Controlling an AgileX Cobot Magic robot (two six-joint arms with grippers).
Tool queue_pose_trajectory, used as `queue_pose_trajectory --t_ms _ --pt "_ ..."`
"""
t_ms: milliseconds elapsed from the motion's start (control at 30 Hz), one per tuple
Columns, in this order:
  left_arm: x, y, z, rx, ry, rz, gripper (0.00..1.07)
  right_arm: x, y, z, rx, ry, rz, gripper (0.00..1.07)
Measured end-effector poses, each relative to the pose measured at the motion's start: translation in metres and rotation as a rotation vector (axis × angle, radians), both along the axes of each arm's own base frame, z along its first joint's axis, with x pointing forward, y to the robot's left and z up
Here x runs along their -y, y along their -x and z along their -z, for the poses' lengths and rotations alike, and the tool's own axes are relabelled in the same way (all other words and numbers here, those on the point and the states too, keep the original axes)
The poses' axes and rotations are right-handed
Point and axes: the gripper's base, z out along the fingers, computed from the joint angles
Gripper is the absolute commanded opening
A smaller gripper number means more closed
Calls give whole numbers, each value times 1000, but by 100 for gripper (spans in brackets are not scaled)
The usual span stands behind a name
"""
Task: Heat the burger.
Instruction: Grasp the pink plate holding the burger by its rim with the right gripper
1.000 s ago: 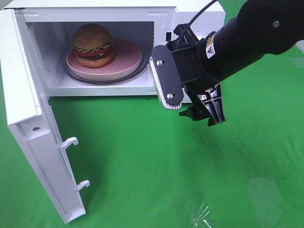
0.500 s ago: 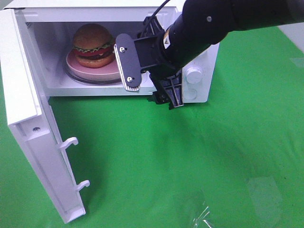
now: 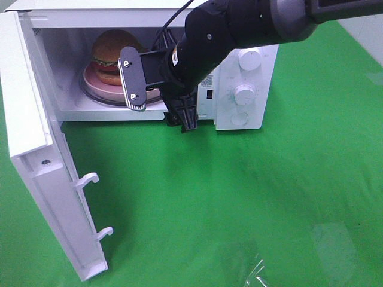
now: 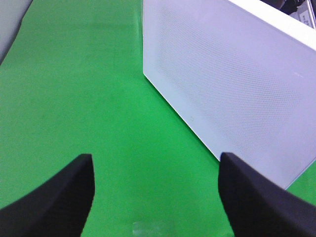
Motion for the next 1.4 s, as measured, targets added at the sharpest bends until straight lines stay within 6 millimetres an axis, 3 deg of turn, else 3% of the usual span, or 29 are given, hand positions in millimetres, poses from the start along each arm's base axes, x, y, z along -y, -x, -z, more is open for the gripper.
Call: queue_pose_trajectory --t_ms 533,633,1000,1167,1200,1233,1267,1300,1333,1400 --pt "0 0 0 0 0 0 65 -25 -31 23 7 -23 13 81" --pt "0 0 0 0 0 0 65 -30 -37 35 -1 -19 15 81" --pt "0 0 0 0 0 0 65 -37 -56 49 -8 -61 47 75" --pt "0 0 0 0 0 0 65 -35 -59 58 -32 -63 65 61" --pt "0 0 0 0 0 0 65 -34 -58 58 -41 -61 68 48" --pt "0 0 0 0 0 0 65 -34 -58 58 -41 -61 68 48" --pt "0 0 0 0 0 0 65 -35 -59 58 -41 -63 69 35" --pt "0 0 0 0 0 0 65 -35 -59 58 -41 -63 69 35" --pt "0 0 0 0 0 0 65 -35 -59 57 -35 -69 68 18" --pt "0 0 0 0 0 0 65 -35 -59 56 -31 -72 67 12"
